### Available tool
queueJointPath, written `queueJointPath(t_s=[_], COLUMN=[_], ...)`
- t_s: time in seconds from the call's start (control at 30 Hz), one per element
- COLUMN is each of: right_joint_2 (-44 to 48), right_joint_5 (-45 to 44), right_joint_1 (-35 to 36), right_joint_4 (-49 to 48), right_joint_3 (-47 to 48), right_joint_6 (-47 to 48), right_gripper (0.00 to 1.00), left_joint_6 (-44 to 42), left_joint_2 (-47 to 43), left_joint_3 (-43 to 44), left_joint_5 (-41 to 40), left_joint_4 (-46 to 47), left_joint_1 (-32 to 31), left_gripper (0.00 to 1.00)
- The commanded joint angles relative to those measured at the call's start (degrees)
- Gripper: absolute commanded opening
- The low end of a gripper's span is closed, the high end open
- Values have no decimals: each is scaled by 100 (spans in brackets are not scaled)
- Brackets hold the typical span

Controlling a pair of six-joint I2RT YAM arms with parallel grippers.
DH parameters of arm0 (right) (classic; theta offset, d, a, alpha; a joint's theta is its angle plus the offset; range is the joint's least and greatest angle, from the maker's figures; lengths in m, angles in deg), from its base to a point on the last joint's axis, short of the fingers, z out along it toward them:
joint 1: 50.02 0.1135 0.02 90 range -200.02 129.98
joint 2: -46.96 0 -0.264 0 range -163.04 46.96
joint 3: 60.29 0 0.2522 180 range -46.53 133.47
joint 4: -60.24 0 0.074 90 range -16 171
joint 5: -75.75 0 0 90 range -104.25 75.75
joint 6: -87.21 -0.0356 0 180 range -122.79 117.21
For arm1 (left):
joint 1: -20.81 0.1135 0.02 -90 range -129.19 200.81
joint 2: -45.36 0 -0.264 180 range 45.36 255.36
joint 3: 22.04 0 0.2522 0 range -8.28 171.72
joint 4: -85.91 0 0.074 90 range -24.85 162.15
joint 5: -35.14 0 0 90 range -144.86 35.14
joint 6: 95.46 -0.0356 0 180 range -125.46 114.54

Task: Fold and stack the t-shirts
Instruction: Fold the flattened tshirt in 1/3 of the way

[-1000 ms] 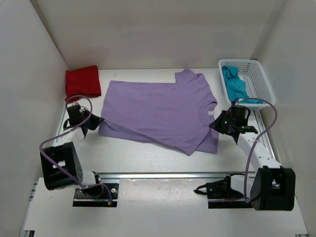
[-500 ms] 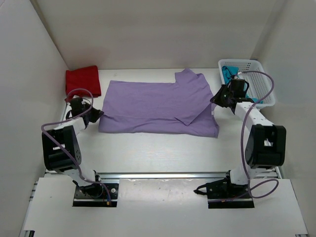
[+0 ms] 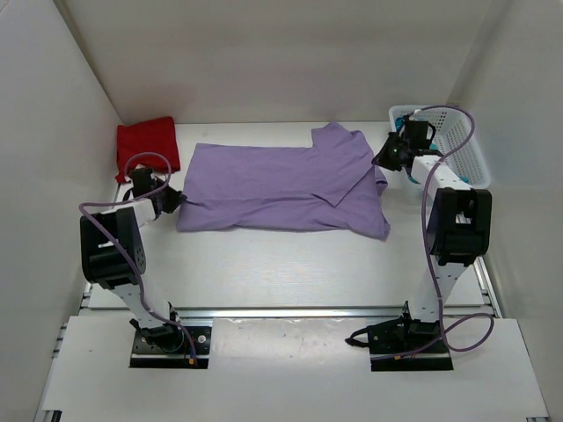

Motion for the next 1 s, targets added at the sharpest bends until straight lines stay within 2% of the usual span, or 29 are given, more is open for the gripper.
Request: queueJointPath(t_s=[0.0,0.1,0.17,0.23,0.27,0.3,0.4,0.47,0.5,0.57,0.6,0.67,0.87,0.97], right_joint_2=[-273,-344,-274,-204,-81,-11,796,1436,1632,2473,2817,3169,4031,4472], right_joint_5=[-132,-80,-97,43,52,44,0,-114,-141,-53,-88,-185,-149,-211], right_joint_1=[37,46,72,90,81,90,125,186,204,239,457,642,907,819], right_joint_4=[141,1,-69,-87,-96,-79,-375,-726,-868,-1622,-1738,-1844,-2064,-2003], right_joint_3=[410,367,375,393,402,349,-247,-1210,-1494,-2651,-2883,-3585,-4948,-5537], right_joint_6=[257,222,143,108,81,64,-129,-401,-481,-762,-815,-921,-1149,-1211], right_gripper=[0,2,8,14,19,26,33,34,25,5,0,0,1,10], left_joint_6=[-211,-221,-194,-229,-229,-221,-150,-45,-1,52,156,280,596,781], left_joint_2=[171,269,120,-152,-319,-451,-1145,-1837,-2015,-2612,-2727,-3044,-2361,-1966], left_joint_3=[368,413,386,377,342,325,-376,-955,-1150,-1878,-2256,-2688,-2717,-2603], left_joint_5=[-160,50,77,86,60,103,148,147,121,33,-10,50,296,219], left_joint_4=[91,73,143,91,47,55,82,195,248,214,300,476,872,1119], left_joint_1=[-48,39,49,84,136,128,189,120,110,101,180,320,268,216], left_gripper=[4,15,37,52,55,55,49,45,44,37,34,35,49,52])
